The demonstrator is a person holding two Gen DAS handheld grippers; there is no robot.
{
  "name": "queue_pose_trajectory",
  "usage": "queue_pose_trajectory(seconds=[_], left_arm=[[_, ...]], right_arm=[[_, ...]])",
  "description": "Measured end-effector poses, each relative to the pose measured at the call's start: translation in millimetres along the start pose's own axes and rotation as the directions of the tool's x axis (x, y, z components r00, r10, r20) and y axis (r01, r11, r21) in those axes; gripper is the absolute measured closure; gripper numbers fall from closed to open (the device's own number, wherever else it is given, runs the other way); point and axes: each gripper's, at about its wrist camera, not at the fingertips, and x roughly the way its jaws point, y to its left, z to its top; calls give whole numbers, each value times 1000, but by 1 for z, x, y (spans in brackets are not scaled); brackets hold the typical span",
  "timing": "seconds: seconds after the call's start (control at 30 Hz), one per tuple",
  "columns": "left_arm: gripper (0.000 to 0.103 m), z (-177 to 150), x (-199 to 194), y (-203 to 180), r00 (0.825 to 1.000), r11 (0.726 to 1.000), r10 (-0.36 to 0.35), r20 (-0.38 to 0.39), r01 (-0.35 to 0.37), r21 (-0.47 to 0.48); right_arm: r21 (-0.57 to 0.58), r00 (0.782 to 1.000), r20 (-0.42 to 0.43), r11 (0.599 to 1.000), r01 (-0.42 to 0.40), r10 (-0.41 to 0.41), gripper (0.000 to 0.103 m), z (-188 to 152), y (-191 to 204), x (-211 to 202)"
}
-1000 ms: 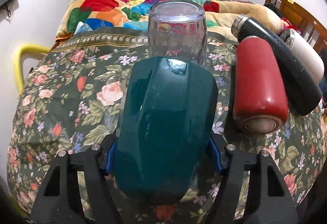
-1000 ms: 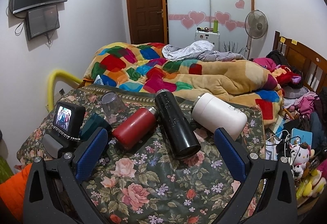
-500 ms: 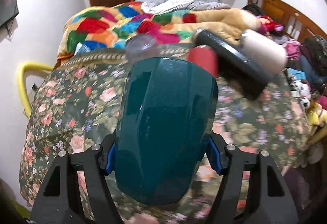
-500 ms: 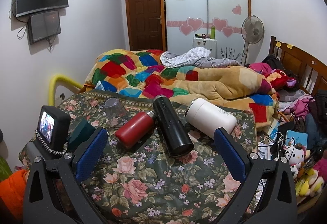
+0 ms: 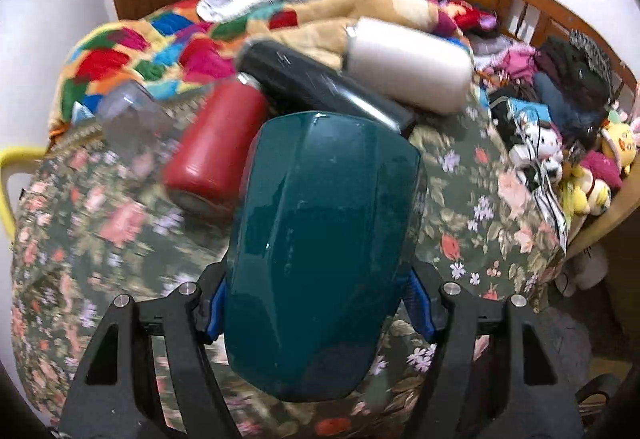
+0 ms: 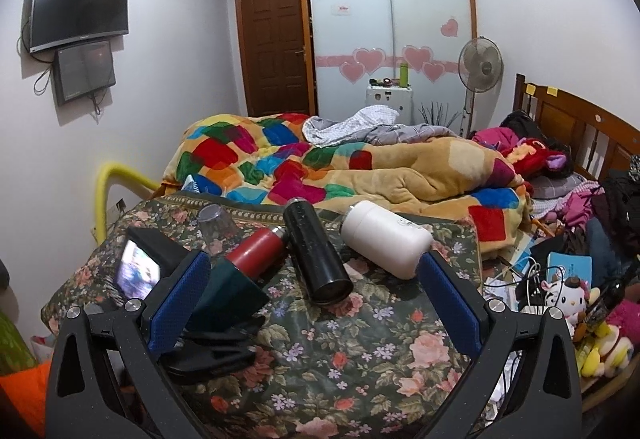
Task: Flip cup upright
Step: 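Lift the teal mug with the left tool and rotate it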
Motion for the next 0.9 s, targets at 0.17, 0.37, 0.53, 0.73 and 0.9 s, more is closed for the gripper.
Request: queue_pose_trajectory(seconds=[0.17,0.37,0.53,0.73,0.9], left_arm=[[34,-10,32,-11,997,1000,-2,-80,1,-3],[34,-15,41,-16,996,1000,11,-90,-11,8],[33,-16,41,-18,997,1000,19,-76,-18,11],[14,-20,34,-20,998,1000,-25,-58,26,10],[11,-24,8,-22,1000,998,16,15,-17,55]], right_arm=[[8,999,-29,1000,17,-17,0,-8,-8,6],[19,998,-51,1000,24,-23,0,-12,-13,10],[21,998,-65,999,24,-23,0,-13,-14,11],[5,997,-79,1000,28,-27,0,-16,-8,11],[-2,996,-80,999,38,-38,0,-15,-4,8]])
